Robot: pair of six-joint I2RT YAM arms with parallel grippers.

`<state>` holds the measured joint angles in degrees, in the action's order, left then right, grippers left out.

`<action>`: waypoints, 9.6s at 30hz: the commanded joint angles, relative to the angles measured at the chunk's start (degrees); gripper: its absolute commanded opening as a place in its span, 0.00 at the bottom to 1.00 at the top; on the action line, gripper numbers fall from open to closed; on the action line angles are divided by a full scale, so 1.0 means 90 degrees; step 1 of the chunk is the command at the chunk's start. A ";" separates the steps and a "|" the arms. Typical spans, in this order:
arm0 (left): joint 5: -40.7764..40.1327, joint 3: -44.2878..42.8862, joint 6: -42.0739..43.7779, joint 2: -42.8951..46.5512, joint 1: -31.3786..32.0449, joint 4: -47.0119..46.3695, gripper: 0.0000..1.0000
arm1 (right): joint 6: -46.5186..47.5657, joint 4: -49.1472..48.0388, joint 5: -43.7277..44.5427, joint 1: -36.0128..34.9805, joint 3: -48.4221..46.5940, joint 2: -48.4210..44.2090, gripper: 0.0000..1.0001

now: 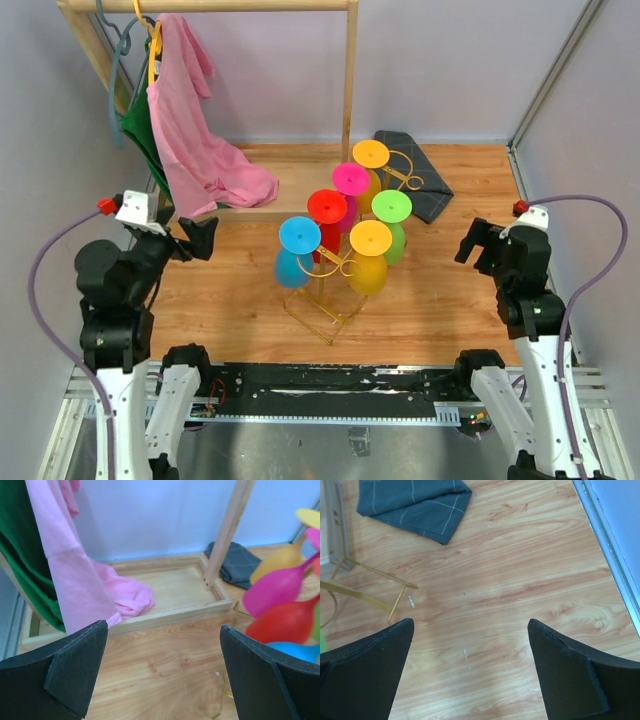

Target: Take the wine glass off the wine glass rack

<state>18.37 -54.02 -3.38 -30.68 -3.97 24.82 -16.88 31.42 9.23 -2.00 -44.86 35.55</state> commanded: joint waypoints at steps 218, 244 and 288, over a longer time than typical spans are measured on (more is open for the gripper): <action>0.4156 -0.7065 -0.6157 -0.8698 0.2547 -0.0395 0.00 | -0.4880 0.0162 -0.2989 -0.0129 -0.1231 -0.0152 0.99; 0.4232 -0.6733 -0.6284 -0.8881 0.2412 -0.0754 0.00 | -0.4943 0.0132 -0.2940 -0.0129 -0.1150 -0.0249 0.99; 0.4586 -0.7701 -0.1726 -0.6819 0.1544 0.1159 0.00 | -0.3886 0.0230 -0.3682 -0.0128 -0.2633 0.0905 0.98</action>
<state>57.58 -124.36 -29.30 -96.44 9.87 33.71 -55.86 34.26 -21.41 -2.00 -64.18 41.63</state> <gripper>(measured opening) 0.011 0.986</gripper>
